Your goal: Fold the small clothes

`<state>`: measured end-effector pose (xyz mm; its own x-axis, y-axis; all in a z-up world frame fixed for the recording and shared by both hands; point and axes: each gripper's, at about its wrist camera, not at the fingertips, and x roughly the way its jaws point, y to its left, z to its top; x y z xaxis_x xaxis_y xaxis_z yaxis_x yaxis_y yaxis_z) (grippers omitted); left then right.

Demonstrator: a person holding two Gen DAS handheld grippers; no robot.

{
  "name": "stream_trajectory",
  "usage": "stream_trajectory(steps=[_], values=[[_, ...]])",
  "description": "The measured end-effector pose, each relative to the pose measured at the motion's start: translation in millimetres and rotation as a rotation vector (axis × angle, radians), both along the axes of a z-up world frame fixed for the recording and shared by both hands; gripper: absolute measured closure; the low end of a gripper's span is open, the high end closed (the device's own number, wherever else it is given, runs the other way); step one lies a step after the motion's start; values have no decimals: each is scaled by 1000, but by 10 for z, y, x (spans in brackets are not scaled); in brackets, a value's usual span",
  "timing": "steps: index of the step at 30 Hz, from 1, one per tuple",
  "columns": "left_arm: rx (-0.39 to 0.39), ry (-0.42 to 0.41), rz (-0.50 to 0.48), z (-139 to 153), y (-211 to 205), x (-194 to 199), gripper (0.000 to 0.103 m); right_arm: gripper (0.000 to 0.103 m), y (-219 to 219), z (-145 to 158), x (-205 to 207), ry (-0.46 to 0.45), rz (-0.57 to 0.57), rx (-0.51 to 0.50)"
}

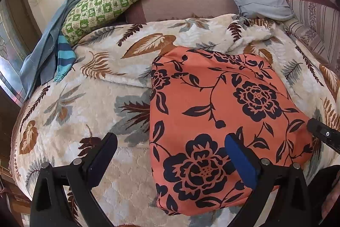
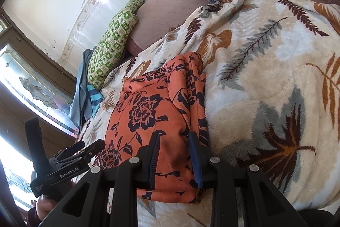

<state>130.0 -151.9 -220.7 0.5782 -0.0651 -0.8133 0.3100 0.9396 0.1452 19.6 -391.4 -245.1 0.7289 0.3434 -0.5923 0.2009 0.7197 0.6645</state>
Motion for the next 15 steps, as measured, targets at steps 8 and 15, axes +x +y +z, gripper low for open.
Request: stream_trajectory(steps=[8,15], values=[[1,8,11,-22,32,19,2,72,-51,-17,3,1,-14,39],[0,5,13,0,39,12,2,71,-44,-13,-3,2,-14,38]])
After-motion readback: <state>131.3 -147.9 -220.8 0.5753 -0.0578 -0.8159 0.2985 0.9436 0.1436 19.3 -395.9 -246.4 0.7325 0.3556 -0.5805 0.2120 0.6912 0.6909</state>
